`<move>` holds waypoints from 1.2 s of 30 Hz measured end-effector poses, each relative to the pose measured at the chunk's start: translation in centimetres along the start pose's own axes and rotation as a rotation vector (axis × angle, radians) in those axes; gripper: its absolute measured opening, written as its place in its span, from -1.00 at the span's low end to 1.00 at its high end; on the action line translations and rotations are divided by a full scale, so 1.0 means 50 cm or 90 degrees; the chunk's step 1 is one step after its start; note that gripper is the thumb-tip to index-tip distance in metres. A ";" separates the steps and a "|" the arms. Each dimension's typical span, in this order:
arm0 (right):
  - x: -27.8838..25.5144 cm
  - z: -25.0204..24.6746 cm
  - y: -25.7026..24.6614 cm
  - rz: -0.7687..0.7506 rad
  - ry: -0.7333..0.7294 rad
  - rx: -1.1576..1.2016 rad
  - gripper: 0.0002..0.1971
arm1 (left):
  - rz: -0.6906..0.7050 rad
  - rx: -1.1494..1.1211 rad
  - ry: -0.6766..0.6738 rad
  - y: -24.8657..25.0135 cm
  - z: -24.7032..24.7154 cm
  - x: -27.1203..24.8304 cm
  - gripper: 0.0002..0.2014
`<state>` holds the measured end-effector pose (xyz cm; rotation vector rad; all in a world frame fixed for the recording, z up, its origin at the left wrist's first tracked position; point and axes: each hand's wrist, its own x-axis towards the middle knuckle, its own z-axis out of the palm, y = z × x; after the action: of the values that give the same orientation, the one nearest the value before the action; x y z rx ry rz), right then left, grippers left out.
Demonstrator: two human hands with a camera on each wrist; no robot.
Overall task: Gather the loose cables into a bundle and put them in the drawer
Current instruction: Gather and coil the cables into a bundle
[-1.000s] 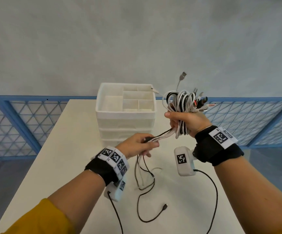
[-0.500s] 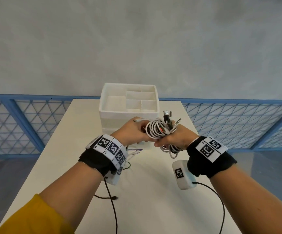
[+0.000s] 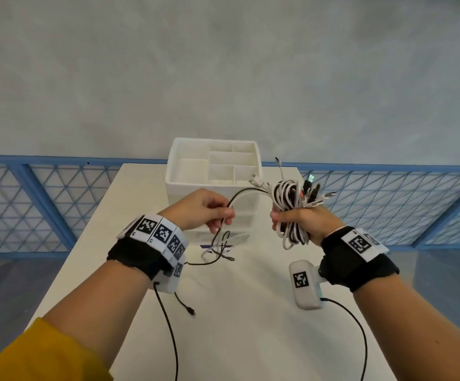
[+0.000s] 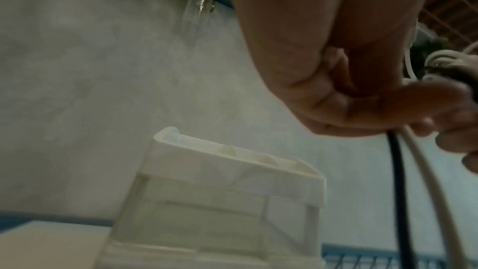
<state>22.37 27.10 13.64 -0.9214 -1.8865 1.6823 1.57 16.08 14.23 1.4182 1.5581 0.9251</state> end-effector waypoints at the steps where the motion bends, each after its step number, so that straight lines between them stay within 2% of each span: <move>1: 0.003 0.013 0.002 -0.010 -0.001 -0.003 -0.84 | 0.017 -0.050 0.015 0.009 0.005 0.003 -0.81; 5: 0.005 0.064 0.001 -0.072 -0.005 -0.017 -0.74 | 0.064 -0.119 0.023 0.047 0.031 0.017 -0.85; 10: 0.009 0.077 -0.008 -0.072 -0.027 0.041 -0.66 | 0.070 -0.069 0.112 0.054 0.043 0.025 -0.85; 13: 0.019 0.078 -0.007 -0.070 -0.003 0.065 -0.66 | 0.105 -0.094 0.187 0.059 0.052 0.026 -0.98; 16: 0.023 0.078 -0.002 -0.029 -0.008 0.118 -0.56 | 0.143 -0.091 0.246 0.058 0.061 0.031 -0.90; 18: 0.018 0.072 -0.009 -0.034 -0.034 0.127 -0.73 | 0.164 -0.076 0.293 0.042 0.061 0.031 -0.77; 19: 0.014 0.068 -0.015 -0.042 -0.044 0.128 -0.83 | 0.163 -0.070 0.271 0.028 0.062 0.029 -0.72; 21: 0.011 0.055 -0.025 -0.053 -0.044 0.150 -0.90 | 0.139 0.040 0.149 -0.002 0.069 0.021 -0.70; 22: 0.010 0.047 -0.029 -0.054 -0.031 0.168 -0.90 | 0.129 0.099 0.088 -0.021 0.076 0.017 -0.76; 23: 0.009 0.036 -0.034 -0.054 -0.009 0.182 -0.86 | 0.118 0.128 0.058 -0.041 0.081 0.013 -0.89; 24: 0.009 0.024 -0.038 -0.052 0.013 0.191 -0.84 | 0.109 0.138 0.058 -0.062 0.081 0.009 -0.92; 27: 0.001 -0.021 -0.055 -0.073 0.075 0.243 -0.88 | 0.002 0.073 0.192 -0.149 0.056 0.002 -0.68; 29: -0.005 -0.049 -0.062 -0.094 0.091 0.273 -0.92 | -0.106 -0.044 0.318 -0.201 0.036 -0.008 -0.63; 31: -0.007 -0.060 -0.060 -0.101 0.092 0.265 -0.93 | -0.232 -0.142 0.389 -0.232 0.027 -0.014 -0.61; 34: -0.006 -0.047 -0.054 -0.092 0.091 0.244 -0.92 | -0.362 -0.200 0.351 -0.241 0.039 -0.008 -0.62; 36: -0.005 -0.034 -0.057 -0.087 0.080 0.238 -0.91 | -0.395 -0.126 0.274 -0.230 0.047 -0.005 -0.62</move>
<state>23.23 27.97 16.75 -0.7125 -1.4507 1.7672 -0.83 14.69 2.80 0.5464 1.9906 0.9903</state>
